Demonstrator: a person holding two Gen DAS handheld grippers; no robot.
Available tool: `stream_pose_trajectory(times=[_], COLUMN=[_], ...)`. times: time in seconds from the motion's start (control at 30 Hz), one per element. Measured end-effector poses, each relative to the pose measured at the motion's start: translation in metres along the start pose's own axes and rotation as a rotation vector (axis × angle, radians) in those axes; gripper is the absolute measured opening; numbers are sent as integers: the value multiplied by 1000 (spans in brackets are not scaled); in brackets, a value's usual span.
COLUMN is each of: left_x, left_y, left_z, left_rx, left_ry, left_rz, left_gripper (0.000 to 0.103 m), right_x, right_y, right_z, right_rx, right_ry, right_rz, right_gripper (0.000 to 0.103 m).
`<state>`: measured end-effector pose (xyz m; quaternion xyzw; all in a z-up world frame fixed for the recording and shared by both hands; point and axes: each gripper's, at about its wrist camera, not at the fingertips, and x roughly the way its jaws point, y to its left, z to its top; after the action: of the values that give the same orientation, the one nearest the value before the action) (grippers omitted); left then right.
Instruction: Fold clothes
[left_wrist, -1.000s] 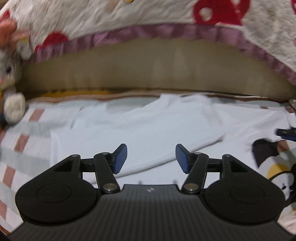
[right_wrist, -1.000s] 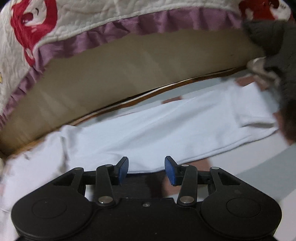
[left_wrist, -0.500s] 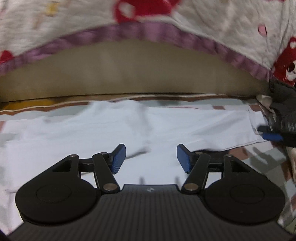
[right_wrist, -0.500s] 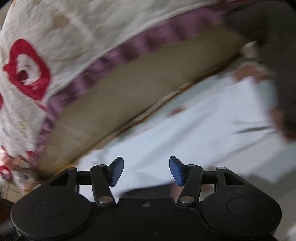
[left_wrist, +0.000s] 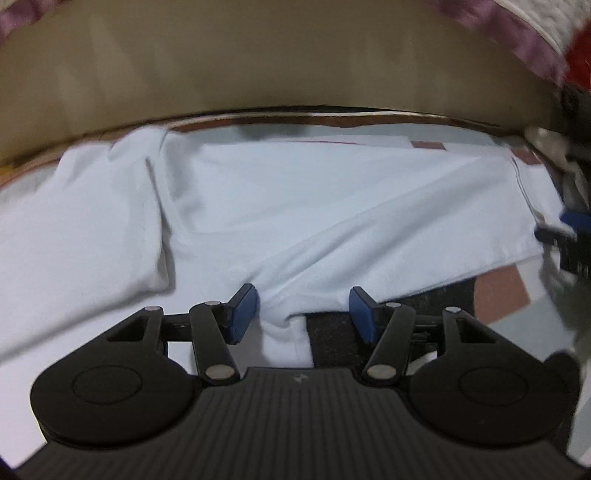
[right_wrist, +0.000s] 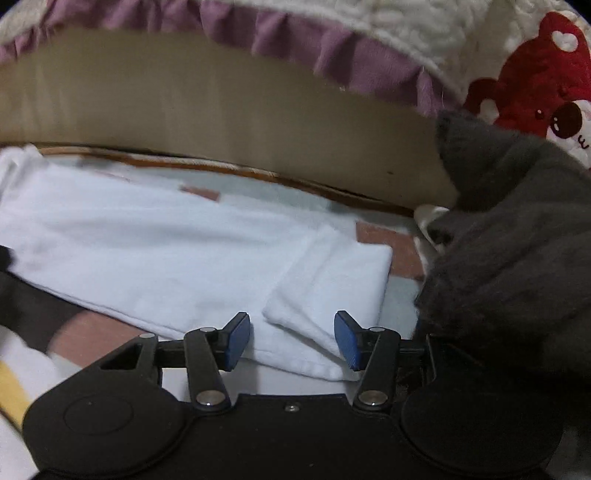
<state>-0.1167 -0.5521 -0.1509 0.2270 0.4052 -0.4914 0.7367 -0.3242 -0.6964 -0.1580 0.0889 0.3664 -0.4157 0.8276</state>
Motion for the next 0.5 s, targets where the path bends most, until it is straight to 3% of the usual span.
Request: stream_pose_trajectory(times=[0.07, 0.1, 0.13, 0.2, 0.33, 0.4, 0.5], left_x=[-1, -2, -2, -4, -18, -24, -30], left_y=[-1, -2, -3, -3, 14, 30, 66], left_z=[-1, -2, -3, -5, -1, 3, 7], left_rx=[-6, 1, 9, 18, -69, -160, -384], left_ry=[-12, -17, -22, -34, -101, -137, -165], left_rz=[-5, -9, -12, -23, -128, -252, -456], left_gripper=[57, 57, 57, 57, 57, 57, 57], right_x=[1, 1, 0, -5, -35, -52, -71], right_y=[-10, -16, -19, -16, -5, -4, -1], right_z=[-3, -4, -4, 0, 21, 35, 58], right_rx=[85, 133, 167, 179, 227, 302, 422], right_ry=[-3, -1, -3, -8, -81, -120, -172], right_rz=[18, 31, 42, 9, 107, 205, 402], right_gripper=[56, 48, 20, 16, 15, 15, 15])
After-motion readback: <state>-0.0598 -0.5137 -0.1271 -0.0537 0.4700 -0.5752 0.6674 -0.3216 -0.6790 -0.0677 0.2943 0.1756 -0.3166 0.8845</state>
